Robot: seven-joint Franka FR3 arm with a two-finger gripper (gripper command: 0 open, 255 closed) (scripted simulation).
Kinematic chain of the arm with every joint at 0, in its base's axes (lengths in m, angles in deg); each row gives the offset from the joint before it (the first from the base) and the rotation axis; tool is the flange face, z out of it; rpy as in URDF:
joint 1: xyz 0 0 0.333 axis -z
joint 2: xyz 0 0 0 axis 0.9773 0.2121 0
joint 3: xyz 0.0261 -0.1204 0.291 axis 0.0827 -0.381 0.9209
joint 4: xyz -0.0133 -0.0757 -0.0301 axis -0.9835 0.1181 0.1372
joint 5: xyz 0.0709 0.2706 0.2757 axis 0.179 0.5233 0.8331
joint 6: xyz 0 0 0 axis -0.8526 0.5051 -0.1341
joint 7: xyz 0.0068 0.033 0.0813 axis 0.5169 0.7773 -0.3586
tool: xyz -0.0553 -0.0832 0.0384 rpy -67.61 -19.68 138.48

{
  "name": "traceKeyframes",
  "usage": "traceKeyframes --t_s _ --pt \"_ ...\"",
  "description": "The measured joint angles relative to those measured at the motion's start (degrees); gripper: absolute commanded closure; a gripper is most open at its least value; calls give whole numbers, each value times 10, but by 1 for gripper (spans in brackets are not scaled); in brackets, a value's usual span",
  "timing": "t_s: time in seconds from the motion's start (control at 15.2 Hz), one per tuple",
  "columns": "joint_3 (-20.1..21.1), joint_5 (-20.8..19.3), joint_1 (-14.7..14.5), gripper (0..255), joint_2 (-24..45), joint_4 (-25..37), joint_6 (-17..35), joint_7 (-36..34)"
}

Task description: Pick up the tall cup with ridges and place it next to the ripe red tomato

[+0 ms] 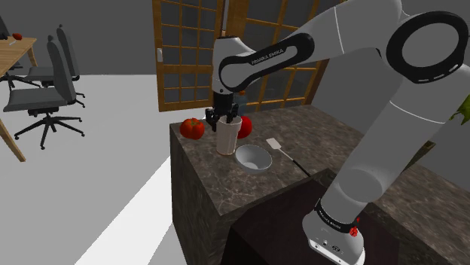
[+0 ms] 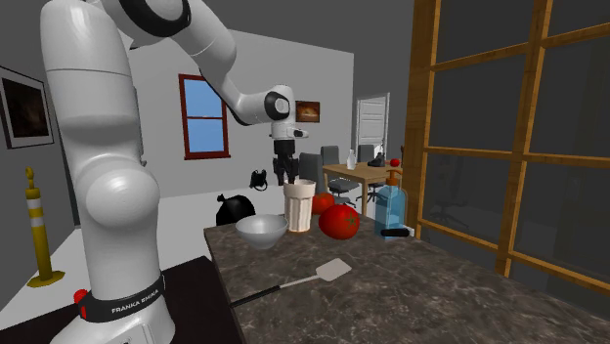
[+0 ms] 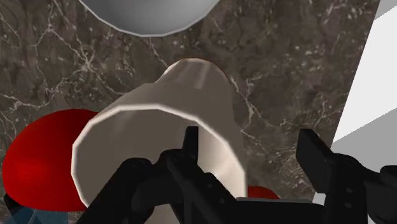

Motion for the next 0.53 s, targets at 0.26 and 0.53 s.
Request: traceKeyframes --t_s 0.26,0.53 --pt "0 0 0 0 0 0 0 0" --pt "-1 6 0 0 -17 37 -52 6"
